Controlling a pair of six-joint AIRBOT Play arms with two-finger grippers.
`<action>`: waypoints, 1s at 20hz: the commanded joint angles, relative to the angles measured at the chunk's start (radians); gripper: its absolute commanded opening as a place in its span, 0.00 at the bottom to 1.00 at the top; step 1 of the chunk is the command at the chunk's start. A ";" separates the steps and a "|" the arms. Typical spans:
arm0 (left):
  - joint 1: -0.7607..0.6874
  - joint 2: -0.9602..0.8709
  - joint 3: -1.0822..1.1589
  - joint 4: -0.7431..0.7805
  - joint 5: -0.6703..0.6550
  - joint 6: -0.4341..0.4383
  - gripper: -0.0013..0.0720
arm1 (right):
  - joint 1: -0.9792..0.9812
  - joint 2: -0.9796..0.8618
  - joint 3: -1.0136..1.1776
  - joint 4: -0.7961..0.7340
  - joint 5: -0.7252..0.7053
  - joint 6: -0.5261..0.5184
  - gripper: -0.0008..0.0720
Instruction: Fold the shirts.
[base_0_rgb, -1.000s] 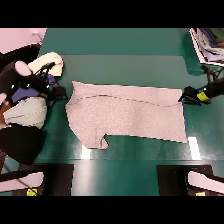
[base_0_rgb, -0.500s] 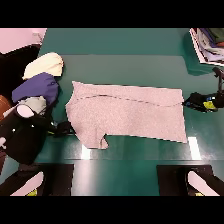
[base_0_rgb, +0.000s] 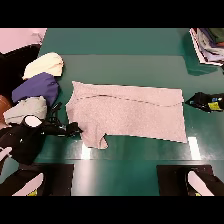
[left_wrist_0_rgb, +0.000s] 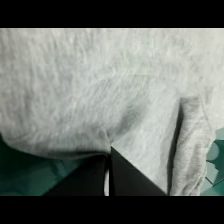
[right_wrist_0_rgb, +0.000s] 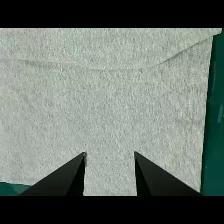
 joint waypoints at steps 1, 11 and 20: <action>-0.019 0.004 0.051 0.000 -0.050 0.005 0.04 | -0.065 0.011 -0.001 -0.010 0.094 -0.016 0.50; -0.019 0.045 0.214 0.168 -0.201 -0.019 0.04 | -0.460 -0.086 -0.392 -0.055 0.136 -0.087 0.64; -0.019 0.045 0.214 0.190 -0.220 -0.018 0.04 | -0.253 -0.222 -0.390 0.030 -0.003 -0.105 0.33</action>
